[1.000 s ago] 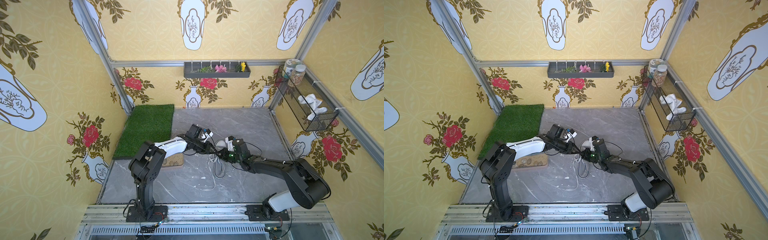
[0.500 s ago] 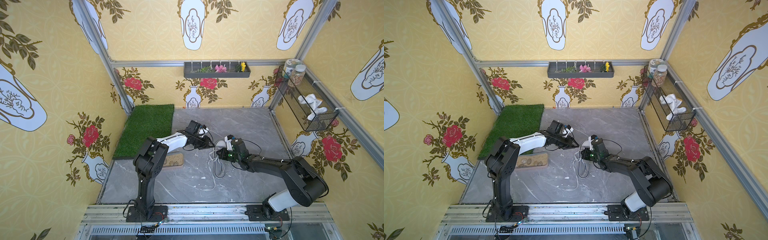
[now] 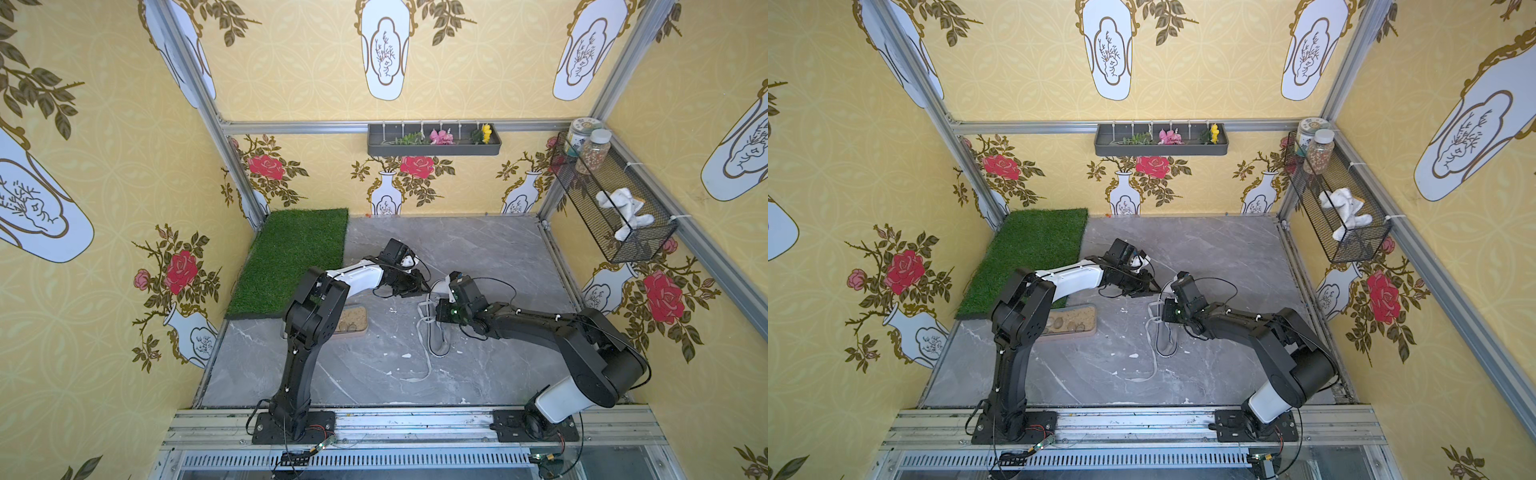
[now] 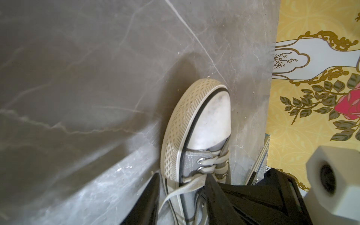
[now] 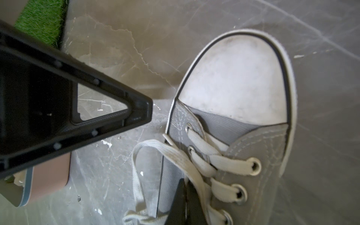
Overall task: Tie the shoes
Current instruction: Cross the shoelace with the shoelace.
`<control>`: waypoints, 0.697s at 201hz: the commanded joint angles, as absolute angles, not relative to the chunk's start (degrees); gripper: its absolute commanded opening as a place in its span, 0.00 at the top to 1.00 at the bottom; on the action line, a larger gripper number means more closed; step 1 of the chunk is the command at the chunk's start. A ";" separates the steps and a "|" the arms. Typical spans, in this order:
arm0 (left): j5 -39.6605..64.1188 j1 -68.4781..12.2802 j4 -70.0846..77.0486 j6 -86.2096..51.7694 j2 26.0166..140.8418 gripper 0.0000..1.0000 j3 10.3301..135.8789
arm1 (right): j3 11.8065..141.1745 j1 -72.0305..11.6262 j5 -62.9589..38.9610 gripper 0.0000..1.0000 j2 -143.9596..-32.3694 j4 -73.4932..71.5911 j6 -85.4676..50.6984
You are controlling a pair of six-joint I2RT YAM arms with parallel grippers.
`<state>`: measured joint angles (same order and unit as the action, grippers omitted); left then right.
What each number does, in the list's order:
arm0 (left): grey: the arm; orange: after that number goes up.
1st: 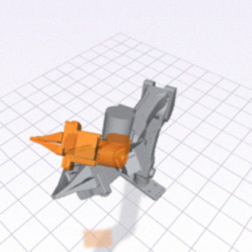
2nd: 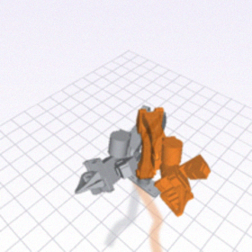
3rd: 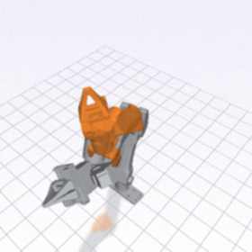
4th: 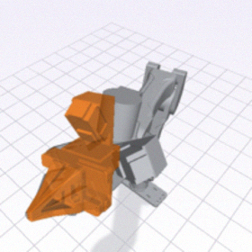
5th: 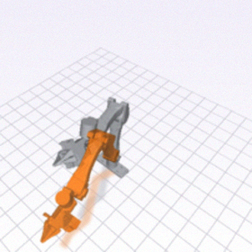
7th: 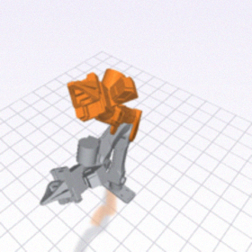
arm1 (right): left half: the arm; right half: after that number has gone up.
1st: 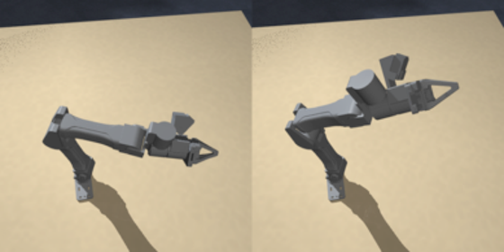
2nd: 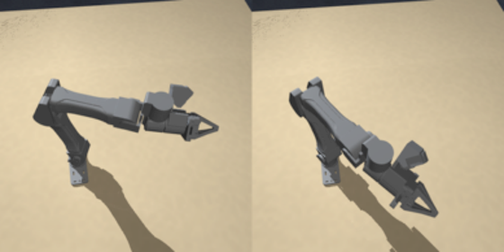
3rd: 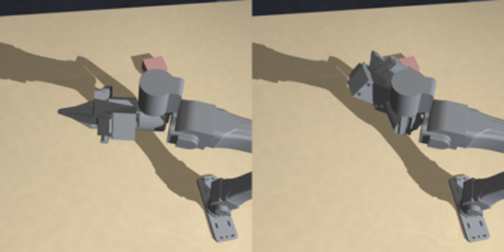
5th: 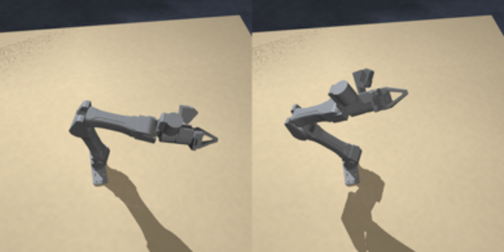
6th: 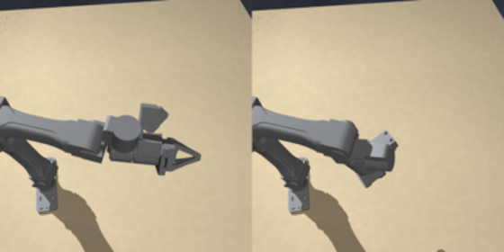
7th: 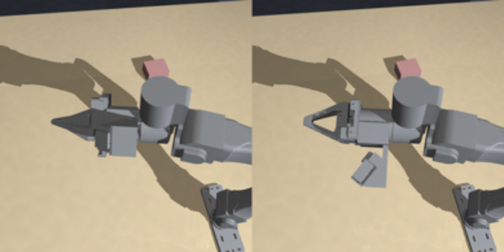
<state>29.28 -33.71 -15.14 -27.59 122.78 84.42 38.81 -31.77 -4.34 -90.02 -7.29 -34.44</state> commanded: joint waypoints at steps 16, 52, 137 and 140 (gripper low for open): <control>29.55 -34.00 -16.60 -29.20 124.41 0.61 85.69 | 36.77 -31.82 -3.70 1.00 -90.26 -10.70 -33.14; 29.61 -34.01 -17.18 -29.60 125.09 0.64 86.09 | 35.88 -31.80 -5.34 1.00 -90.74 -15.03 -32.66; 29.80 -34.10 -17.95 -29.99 127.31 0.75 87.95 | 36.46 -31.82 -7.91 1.00 -93.75 -18.73 -32.71; 29.92 -34.10 -17.99 -30.05 127.43 0.75 88.05 | 36.41 -31.82 -7.94 1.00 -93.85 -18.74 -32.74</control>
<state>29.36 -34.04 -17.52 -30.00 126.54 87.53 36.05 -31.75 -6.98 -93.03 -18.57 -32.95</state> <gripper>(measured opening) 0.267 0.055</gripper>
